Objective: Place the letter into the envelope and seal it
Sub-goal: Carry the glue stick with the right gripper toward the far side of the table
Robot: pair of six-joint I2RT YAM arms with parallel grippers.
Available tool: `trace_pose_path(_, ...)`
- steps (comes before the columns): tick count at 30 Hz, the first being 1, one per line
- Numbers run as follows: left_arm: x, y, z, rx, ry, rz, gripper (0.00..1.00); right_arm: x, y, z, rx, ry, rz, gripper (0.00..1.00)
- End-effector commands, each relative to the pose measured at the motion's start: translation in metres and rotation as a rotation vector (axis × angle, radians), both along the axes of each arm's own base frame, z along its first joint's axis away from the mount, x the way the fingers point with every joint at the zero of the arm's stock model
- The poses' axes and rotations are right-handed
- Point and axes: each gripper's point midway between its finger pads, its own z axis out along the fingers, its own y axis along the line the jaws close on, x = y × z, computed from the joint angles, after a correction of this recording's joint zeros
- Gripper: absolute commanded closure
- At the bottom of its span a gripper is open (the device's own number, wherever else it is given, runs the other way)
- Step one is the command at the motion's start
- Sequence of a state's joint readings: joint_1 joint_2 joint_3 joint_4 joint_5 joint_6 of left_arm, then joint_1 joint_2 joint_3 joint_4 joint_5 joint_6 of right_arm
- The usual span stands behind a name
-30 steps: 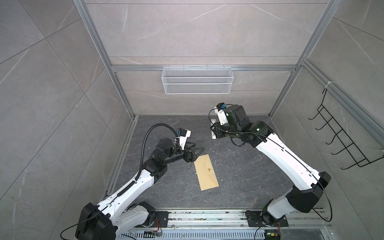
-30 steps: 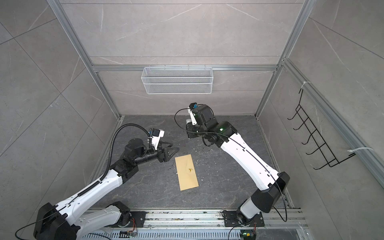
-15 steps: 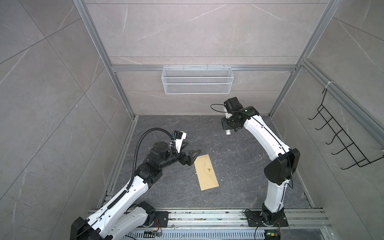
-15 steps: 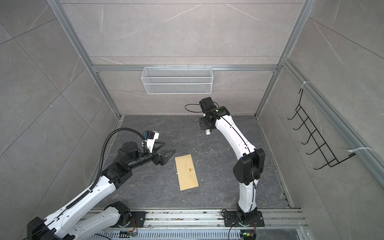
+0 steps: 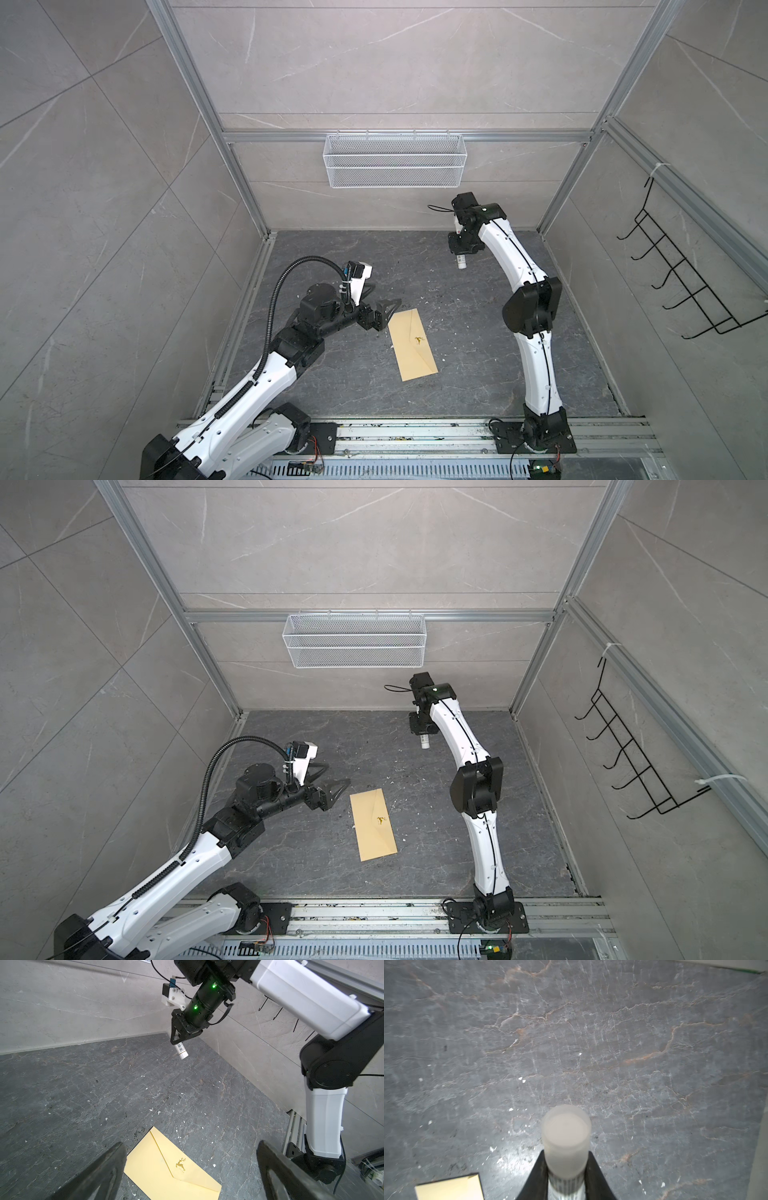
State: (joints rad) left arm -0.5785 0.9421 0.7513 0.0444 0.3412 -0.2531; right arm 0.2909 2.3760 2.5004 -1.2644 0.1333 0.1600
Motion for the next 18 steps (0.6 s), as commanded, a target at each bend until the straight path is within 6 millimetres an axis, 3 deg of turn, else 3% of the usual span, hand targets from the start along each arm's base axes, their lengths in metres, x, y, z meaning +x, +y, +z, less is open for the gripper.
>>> trace_pose_path(1,0.000,-0.001,0.007,-0.006,-0.031,-0.006,0.00,-0.007,-0.003,-0.013,-0.011,0.083,0.007,0.83)
trace_pose_path(6,0.001,-0.002,0.005,-0.003,-0.028,-0.006,0.00,-0.003,-0.007,-0.027,-0.009,0.113,-0.006,0.83)
trace_pose_path(7,0.001,-0.002,0.005,-0.003,-0.028,-0.006,0.00,-0.002,-0.008,-0.039,-0.016,0.139,-0.009,0.83)
trace_pose_path(10,0.001,-0.002,0.005,-0.004,-0.025,-0.008,0.00,-0.002,-0.012,-0.052,-0.020,0.165,-0.020,0.83)
trace_pose_path(18,0.001,-0.002,0.003,0.000,-0.019,-0.008,0.00,-0.001,-0.022,-0.072,-0.017,0.203,-0.044,0.83)
